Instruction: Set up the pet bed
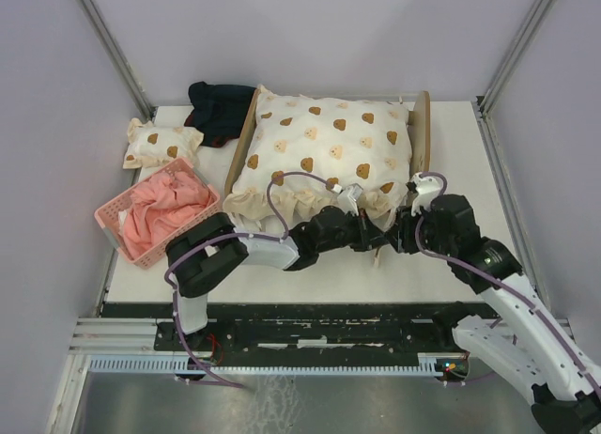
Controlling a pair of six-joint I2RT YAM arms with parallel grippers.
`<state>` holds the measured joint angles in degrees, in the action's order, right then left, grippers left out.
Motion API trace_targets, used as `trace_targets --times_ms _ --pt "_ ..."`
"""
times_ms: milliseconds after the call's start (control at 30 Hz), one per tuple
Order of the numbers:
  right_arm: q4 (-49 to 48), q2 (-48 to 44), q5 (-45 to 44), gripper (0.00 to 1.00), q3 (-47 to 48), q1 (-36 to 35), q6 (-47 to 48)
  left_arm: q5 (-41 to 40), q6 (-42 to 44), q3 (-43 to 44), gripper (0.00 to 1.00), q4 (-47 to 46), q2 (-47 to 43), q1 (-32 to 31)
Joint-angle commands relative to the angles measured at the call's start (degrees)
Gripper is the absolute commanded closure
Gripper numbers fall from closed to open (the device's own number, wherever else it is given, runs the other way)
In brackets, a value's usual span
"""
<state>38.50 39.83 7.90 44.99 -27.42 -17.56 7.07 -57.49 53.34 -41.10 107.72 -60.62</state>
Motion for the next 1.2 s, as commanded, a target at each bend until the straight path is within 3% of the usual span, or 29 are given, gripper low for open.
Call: trace_targets --times_ms 0,100,267,500,700,900,1167 --pt "2.51 3.62 -9.68 0.59 1.92 -0.18 -5.89 4.42 6.71 4.08 0.97 -0.73 -0.88 1.01" --pt "-3.54 -1.07 -9.93 0.6 -5.31 -0.35 -14.24 5.44 7.43 4.25 0.97 -0.02 -0.88 1.76" --pt "-9.56 -10.42 -13.64 0.61 -14.87 -0.43 -18.73 5.76 7.4 3.61 0.97 -0.07 -1.28 2.92" --pt "-19.66 -9.1 -15.11 0.56 -23.62 -0.93 -27.03 5.9 6.58 4.12 0.97 -0.56 -0.76 3.91" --pt "-18.78 -10.52 -26.15 0.69 -26.93 -1.26 -47.06 4.78 5.82 3.7 0.97 -0.71 -0.63 4.27" --pt "-18.03 -4.83 -31.16 0.67 -26.01 -1.28 -55.43 5.31 6.06 4.59 0.97 1.11 -0.34 4.77" --pt "-33.09 8.9 -31.26 0.64 -29.59 -1.34 -57.84 5.95 4.51 4.04 0.97 0.81 0.22 4.96"
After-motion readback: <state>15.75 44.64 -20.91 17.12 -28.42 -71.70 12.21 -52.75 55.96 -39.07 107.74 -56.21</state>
